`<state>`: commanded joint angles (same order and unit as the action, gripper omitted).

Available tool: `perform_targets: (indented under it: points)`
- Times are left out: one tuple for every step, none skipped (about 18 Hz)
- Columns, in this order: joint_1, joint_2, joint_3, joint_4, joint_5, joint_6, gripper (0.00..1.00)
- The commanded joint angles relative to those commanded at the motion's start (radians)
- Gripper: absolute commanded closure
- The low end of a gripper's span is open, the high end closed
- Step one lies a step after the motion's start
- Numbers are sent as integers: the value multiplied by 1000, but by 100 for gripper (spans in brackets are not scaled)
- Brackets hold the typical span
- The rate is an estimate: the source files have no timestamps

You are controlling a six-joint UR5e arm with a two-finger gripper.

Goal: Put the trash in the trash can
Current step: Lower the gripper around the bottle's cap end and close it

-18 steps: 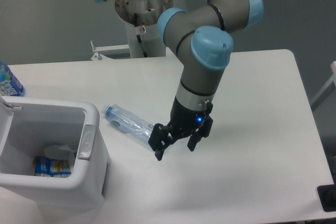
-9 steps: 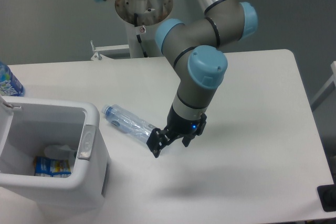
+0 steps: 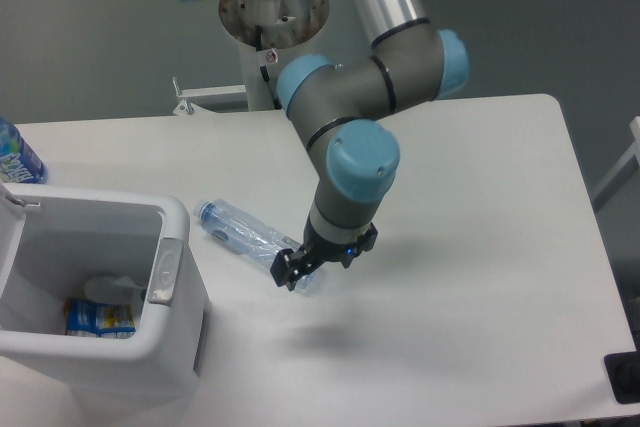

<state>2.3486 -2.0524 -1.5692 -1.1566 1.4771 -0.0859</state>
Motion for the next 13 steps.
perform_targets:
  points:
    - [-8,-9,-3,-8,12,0,0]
    - [-9,-17,-5,-17,31,-2,0]
    - [-18,-23,0,-25,47,0,0]
    - [-25,-29,0,-29,57,-2,0]
    - [-29,-31,-3,-32,61,-2,0]
    - [-29,-34,-5,-41,61,-2,0]
    - [-31,-40,-5,-49,63,-2,0]
    - [-31,-45,-5,-58,63,-2,0]
    - [-32,-49,-6,-64,63,-5,0]
    - [-41,-61,-8,-71,71,-9,0]
    - [-46,-69,-6,-72,89,-15,0]
    - [-49,-75,-6,-72,101,-32,0]
    - [-60,-84,-6,-71,104,-44,0]
